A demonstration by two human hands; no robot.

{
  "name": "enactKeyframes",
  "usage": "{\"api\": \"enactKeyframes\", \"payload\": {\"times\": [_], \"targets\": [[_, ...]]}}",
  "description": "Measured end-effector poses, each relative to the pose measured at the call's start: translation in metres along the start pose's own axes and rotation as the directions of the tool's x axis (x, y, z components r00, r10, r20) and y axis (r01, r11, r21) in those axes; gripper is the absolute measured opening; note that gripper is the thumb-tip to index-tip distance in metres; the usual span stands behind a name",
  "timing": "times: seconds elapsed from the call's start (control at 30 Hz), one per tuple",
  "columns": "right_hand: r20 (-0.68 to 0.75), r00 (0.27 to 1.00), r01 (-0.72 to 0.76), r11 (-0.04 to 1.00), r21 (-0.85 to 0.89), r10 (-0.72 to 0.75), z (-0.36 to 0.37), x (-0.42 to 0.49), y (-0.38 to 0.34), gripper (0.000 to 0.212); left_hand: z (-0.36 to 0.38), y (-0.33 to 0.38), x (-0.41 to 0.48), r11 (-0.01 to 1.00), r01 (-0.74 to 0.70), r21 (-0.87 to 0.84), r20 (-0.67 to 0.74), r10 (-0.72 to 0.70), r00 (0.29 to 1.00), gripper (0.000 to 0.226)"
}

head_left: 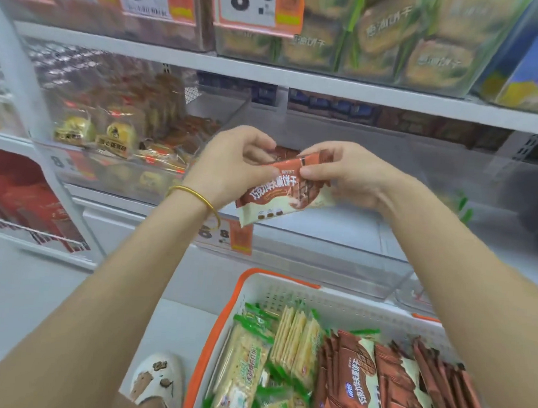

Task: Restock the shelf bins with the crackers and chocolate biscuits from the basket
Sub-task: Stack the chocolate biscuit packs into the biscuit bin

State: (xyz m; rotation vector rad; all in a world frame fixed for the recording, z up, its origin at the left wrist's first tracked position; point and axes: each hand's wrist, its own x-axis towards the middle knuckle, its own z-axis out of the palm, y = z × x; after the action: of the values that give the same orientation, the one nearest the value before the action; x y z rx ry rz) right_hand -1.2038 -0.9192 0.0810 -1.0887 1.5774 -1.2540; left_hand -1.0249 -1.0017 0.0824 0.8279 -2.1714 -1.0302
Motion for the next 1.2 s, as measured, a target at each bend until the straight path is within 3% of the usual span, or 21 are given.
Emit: {"api": "enactKeyframes", "payload": {"times": [0.07, 0.13, 0.23, 0.3, 0.47, 0.63, 0.83, 0.97, 1.2], "targets": [[-0.105, 0.993, -0.043, 0.992, 0.116, 0.055, -0.005, 0.018, 0.005, 0.018, 0.003, -0.01, 0.009, 0.994, -0.025, 0.109, -0.201, 0.047, 0.978, 0.047], [-0.244, 0.958, -0.102, 0.973, 0.208, 0.153, -0.008, 0.036, 0.015, 0.019, 0.006, -0.02, 0.009, 0.974, -0.074, 0.214, -0.293, 0.136, 0.946, 0.043], [-0.366, 0.906, -0.181, 0.976, 0.122, 0.213, -0.001, 0.061, 0.033, 0.024, 0.018, -0.032, 0.002, 0.894, -0.153, 0.421, -0.143, 0.232, 0.962, 0.023], [-0.408, 0.893, -0.213, 0.977, -0.017, 0.188, 0.006, 0.08, 0.042, 0.032, 0.026, -0.034, -0.003, 0.852, -0.163, 0.497, -0.024, 0.201, 0.979, 0.016], [-0.386, 0.922, -0.155, 0.884, -0.44, -0.03, 0.022, 0.118, 0.047, 0.039, 0.036, -0.047, -0.005, 0.742, -0.152, 0.653, 0.085, 0.127, 0.988, 0.037], [-0.407, 0.895, -0.158, 0.724, -0.672, -0.182, 0.023, 0.145, 0.066, 0.028, 0.038, -0.058, -0.01, 0.734, -0.178, 0.655, 0.057, 0.187, 0.981, 0.063], [-0.487, 0.84, -0.287, 0.564, -0.774, -0.24, 0.022, 0.158, 0.077, 0.04, 0.04, -0.064, -0.011, 0.787, -0.2, 0.583, 0.013, 0.238, 0.971, 0.052], [-0.545, 0.8, -0.325, 0.581, -0.746, -0.25, 0.024, 0.167, 0.077, 0.062, 0.042, -0.064, -0.007, 0.81, -0.185, 0.557, 0.034, 0.201, 0.979, 0.055], [-0.618, 0.738, -0.408, 0.551, -0.728, -0.27, 0.029, 0.174, 0.078, 0.074, 0.041, -0.064, -0.005, 0.82, -0.181, 0.542, 0.042, 0.189, 0.981, 0.061]]}}
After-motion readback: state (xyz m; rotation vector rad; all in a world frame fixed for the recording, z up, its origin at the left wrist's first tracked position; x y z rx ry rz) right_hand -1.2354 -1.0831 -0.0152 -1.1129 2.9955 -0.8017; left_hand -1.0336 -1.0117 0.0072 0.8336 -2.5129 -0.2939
